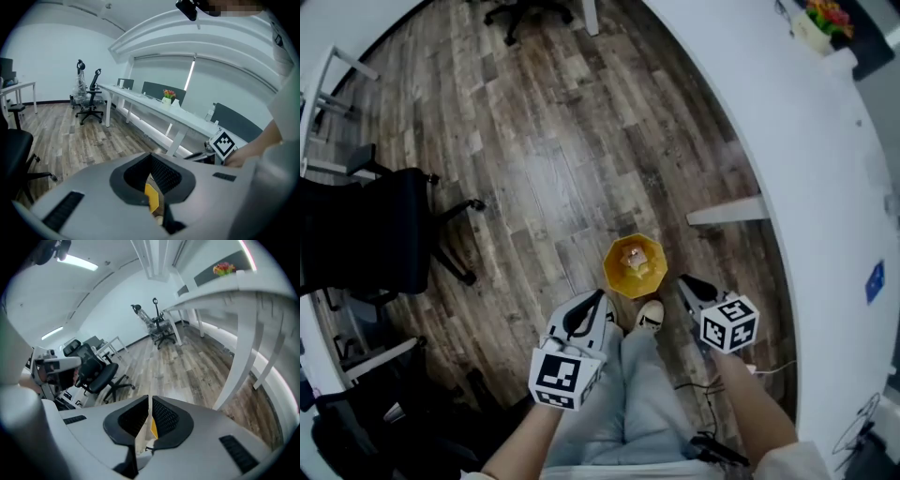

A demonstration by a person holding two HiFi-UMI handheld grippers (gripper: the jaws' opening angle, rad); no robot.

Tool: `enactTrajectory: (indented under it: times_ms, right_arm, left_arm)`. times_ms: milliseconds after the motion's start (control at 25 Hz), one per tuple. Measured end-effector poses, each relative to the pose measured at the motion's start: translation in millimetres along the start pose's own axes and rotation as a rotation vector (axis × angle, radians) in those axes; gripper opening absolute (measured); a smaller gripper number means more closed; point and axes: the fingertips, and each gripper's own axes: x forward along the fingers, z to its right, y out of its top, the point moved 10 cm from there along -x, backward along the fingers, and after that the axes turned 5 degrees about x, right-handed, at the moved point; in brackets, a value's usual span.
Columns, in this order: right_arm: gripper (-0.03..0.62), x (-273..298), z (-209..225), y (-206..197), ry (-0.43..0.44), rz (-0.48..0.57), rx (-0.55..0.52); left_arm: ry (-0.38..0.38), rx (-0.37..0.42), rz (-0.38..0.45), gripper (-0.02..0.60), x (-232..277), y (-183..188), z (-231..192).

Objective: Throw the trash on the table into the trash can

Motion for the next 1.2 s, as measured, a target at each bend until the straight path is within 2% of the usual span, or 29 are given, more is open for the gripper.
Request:
enactTrajectory:
  times_ms: [200, 320, 520, 640, 880, 1040, 1200]
  right_arm:
    - [0.037, -91, -59, 63, 0.035, 0.148, -0.081]
    - [0.035, -140, -103, 80, 0.039, 0.210, -0.135]
    - [0.034, -200, -147, 97, 0.052, 0.288, -0.134]
    - [0.034, -218, -165, 96, 0.055, 0.310, -0.155]
    - [0.034, -226, -171, 92, 0.064, 0.324, -0.166]
    - [0.034, -230, -171, 96, 0.068, 0.335, -0.176]
    - [0.034, -233, -171, 94, 0.076, 0.342, -0.173]
  left_arm:
    - [-0.020, 0.015, 0.033, 0.000, -40, 59, 26]
    - [-0.041, 0.030, 0.042, 0.000, -79, 86, 42]
    - [-0.057, 0.052, 0.054, 0.000, -118, 121, 66]
    - [-0.075, 0.039, 0.063, 0.000, -130, 132, 76]
    - [-0.083, 0.049, 0.088, 0.000, -137, 141, 90]
    - [-0.053, 0.056, 0.068, -0.002, -138, 140, 93]
    - [-0.064, 0.035, 0.111, 0.000, -142, 145, 94]
